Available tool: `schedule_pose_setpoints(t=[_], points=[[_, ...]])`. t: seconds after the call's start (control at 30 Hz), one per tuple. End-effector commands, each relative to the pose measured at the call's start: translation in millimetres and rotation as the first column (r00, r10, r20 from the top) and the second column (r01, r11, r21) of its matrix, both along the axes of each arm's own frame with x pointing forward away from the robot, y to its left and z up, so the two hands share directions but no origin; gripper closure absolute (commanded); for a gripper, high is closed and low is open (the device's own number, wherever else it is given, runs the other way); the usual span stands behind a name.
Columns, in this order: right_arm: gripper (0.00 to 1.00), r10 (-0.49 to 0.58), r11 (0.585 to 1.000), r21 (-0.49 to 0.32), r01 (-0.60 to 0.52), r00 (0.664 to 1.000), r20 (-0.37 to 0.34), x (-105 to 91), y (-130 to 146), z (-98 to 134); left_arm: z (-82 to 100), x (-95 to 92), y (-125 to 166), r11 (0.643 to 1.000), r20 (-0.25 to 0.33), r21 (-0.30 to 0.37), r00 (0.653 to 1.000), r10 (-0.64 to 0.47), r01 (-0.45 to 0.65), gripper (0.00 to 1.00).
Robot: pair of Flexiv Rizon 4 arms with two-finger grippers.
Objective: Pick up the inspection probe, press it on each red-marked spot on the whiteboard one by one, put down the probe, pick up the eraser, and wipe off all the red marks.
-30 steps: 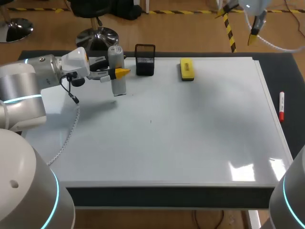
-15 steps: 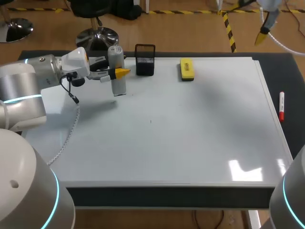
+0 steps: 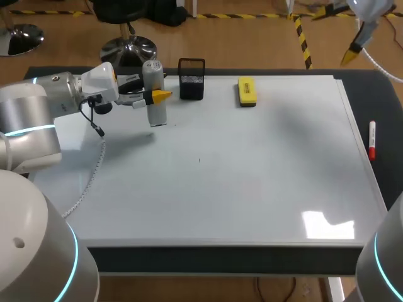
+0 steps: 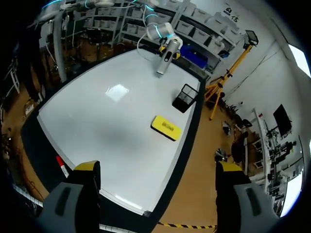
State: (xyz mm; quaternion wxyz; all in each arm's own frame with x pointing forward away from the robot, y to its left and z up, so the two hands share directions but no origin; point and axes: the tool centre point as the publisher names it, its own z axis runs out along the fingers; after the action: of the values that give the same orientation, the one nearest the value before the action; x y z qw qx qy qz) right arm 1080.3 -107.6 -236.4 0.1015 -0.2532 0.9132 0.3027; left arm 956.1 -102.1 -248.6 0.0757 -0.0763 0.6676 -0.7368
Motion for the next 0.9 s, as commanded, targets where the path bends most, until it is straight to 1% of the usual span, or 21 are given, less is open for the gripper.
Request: schedule_pose_setpoints(t=[0.03,0.7,0.8,0.9], points=[[0.0,0.002,1.0,-0.025,-0.002,1.0,-0.005,0.8,0.4,3.6,0.3,0.5,-0.1,1.0,0.001,-0.002,1.0,-0.001,0.001,1.0],[0.0,0.002,1.0,-0.025,-0.002,1.0,-0.005,0.8,0.4,3.6,-0.2,1.2,-2.4,1.0,-0.001,-0.002,1.0,-0.008,0.008,1.0],[0.0,0.002,1.0,-0.025,-0.002,1.0,-0.005,0.8,0.4,3.6,1.1,9.3,-8.6,0.999,0.002,0.008,0.999,-0.033,0.033,1.0],[0.0,0.002,1.0,-0.025,-0.002,1.0,-0.005,0.8,0.4,3.6,9.0,20.1,-11.4,0.998,0.02,0.019,0.998,-0.054,0.054,1.0]])
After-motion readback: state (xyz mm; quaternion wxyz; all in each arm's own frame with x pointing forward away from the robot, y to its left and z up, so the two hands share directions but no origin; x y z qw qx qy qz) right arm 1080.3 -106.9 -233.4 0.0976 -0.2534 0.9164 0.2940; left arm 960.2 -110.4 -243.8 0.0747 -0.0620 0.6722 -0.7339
